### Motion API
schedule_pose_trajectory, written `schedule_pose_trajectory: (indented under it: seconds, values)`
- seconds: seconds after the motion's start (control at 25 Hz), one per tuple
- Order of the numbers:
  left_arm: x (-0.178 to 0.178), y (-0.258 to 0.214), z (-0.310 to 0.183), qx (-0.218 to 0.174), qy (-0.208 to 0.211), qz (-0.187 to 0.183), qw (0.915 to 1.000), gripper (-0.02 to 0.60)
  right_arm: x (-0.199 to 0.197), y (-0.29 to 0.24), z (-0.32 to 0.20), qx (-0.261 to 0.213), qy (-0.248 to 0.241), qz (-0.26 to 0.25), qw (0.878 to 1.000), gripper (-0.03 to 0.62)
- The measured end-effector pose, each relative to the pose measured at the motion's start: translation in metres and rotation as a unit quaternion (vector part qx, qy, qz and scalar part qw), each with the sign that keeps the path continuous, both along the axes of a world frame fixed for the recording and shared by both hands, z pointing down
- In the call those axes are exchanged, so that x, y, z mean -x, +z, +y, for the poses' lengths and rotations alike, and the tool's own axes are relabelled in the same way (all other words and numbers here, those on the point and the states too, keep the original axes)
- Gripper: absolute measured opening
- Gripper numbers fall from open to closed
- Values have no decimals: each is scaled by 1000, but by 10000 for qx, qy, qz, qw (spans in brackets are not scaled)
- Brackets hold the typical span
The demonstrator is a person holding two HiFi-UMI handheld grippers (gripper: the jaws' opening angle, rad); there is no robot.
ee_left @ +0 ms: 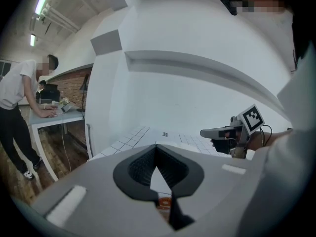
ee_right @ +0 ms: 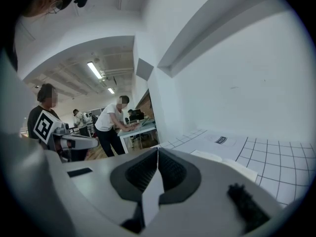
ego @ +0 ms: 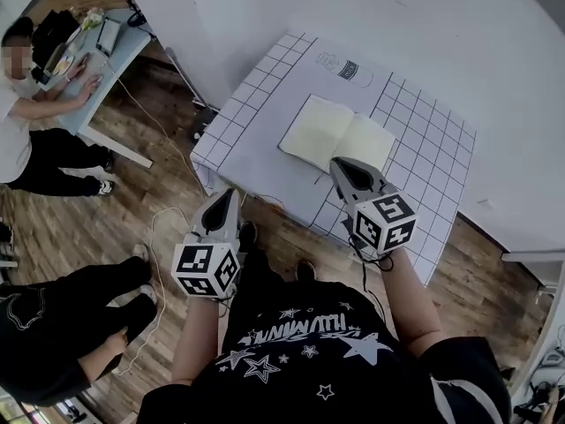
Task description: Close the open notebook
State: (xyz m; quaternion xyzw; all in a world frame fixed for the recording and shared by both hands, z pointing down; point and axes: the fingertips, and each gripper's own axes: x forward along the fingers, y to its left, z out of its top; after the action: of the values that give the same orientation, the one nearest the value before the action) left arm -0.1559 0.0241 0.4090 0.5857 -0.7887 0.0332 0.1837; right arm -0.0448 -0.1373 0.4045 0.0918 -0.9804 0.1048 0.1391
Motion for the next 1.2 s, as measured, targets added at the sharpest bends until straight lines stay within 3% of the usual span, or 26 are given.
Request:
schedule_pose_trajectory:
  seconds: [0.6, 0.96, 1.2]
  values:
    - [87, 4, -75, 101, 1234, 46, 9923, 9, 59, 8, -25, 32, 993, 281, 9947, 15]
    - [117, 12, -113, 98, 2025, 198, 9790, 9, 93, 15, -27, -1, 1571, 388, 9868, 15]
    - [111, 10, -134, 53, 2731, 200, 9618, 9, 96, 31, -27, 127, 2078, 744, 9753, 15]
